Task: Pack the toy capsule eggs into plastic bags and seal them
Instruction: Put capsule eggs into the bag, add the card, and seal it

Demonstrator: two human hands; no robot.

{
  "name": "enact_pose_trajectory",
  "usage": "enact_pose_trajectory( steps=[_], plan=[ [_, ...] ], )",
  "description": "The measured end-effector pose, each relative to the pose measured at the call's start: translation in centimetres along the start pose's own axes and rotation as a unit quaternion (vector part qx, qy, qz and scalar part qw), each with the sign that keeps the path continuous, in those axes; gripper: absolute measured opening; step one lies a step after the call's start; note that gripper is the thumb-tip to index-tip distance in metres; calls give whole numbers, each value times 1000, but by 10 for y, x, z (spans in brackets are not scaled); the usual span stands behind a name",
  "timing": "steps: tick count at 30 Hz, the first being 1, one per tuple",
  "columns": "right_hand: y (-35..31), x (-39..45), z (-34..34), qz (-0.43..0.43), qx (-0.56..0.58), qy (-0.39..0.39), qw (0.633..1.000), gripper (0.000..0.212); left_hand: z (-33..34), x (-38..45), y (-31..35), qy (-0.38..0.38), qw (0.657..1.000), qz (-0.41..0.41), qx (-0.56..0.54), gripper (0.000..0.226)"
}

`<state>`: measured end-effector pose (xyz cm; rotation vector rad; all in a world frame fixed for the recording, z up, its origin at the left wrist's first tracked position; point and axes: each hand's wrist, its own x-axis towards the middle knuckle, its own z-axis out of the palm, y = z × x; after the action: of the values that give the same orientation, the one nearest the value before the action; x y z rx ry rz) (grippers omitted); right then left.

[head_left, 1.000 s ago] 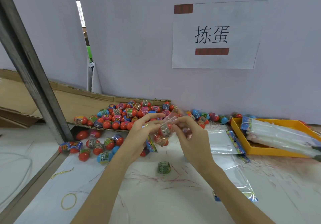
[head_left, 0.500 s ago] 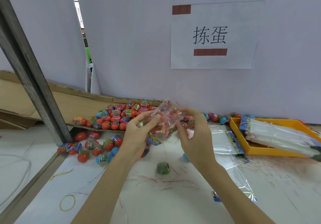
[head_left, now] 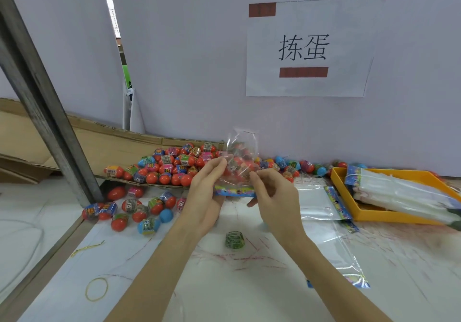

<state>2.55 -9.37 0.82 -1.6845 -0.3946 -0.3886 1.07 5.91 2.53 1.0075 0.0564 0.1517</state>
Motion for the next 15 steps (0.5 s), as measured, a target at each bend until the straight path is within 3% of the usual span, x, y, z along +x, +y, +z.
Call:
enact_pose_trajectory(
  steps=[4, 9, 15],
  plan=[
    [0, 4, -4, 89, 72, -1, 993, 17, -2, 1, -5, 6, 994, 54, 98, 31],
    [1, 3, -1, 100, 43, -45, 993, 26, -7, 2, -7, -11, 988, 87, 129, 31],
    [4, 5, -2, 112, 100, -17, 989, 7, -4, 5, -9, -26, 996, 12, 80, 24]
  ],
)
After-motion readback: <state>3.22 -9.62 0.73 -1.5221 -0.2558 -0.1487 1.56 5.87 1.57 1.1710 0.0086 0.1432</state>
